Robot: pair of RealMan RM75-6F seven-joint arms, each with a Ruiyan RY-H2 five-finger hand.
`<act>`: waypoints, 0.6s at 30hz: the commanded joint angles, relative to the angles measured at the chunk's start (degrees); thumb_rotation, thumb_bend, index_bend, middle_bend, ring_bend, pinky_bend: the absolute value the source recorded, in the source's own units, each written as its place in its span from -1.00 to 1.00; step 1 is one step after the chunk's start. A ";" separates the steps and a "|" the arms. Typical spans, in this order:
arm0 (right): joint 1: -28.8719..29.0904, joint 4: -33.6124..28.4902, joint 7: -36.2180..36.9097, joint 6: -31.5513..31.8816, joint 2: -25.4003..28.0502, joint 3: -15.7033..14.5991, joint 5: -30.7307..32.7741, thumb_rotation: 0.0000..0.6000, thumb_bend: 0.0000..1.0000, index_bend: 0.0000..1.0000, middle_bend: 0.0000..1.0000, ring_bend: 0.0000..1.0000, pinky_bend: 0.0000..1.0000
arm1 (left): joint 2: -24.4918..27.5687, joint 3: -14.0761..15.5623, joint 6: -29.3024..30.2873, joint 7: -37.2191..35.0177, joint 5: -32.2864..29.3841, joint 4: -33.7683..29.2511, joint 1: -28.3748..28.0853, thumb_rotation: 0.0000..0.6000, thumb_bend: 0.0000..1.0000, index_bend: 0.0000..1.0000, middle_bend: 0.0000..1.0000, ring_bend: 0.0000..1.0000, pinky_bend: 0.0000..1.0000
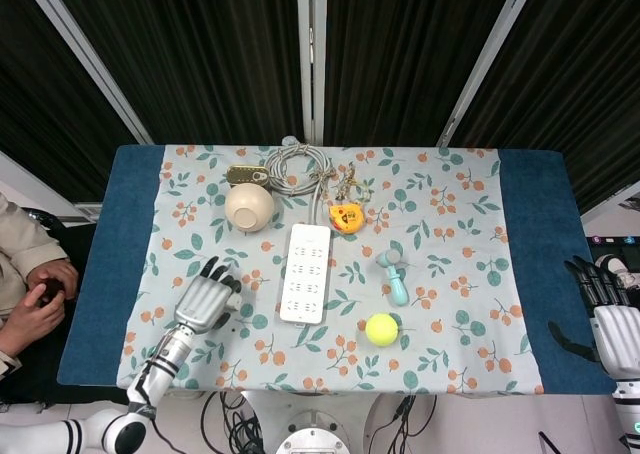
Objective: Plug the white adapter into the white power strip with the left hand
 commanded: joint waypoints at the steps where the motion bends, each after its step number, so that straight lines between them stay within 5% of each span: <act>1: 0.05 -0.02 -0.02 -0.09 -0.01 -0.03 -0.05 1.00 -0.58 -1.00 -1.00 -1.00 -1.00 | -0.76 -0.24 0.90 4.15 -2.64 -1.78 -0.56 1.00 -0.48 -0.23 -0.25 -0.65 -0.83; 12: -0.01 -0.11 -0.03 -0.23 0.03 0.00 0.16 1.00 -0.58 -1.00 -1.00 -1.00 -1.00 | -2.63 -0.33 1.54 7.18 -5.02 -1.71 -2.03 1.00 -0.39 -0.15 -0.19 -0.60 -0.81; 18: -0.20 -0.05 0.14 -0.04 0.08 0.05 0.34 1.00 -0.58 -1.00 -1.00 -1.00 -1.00 | -3.20 -1.12 1.49 2.21 -4.93 -0.33 -2.08 1.00 -0.19 0.00 0.00 -0.44 -0.75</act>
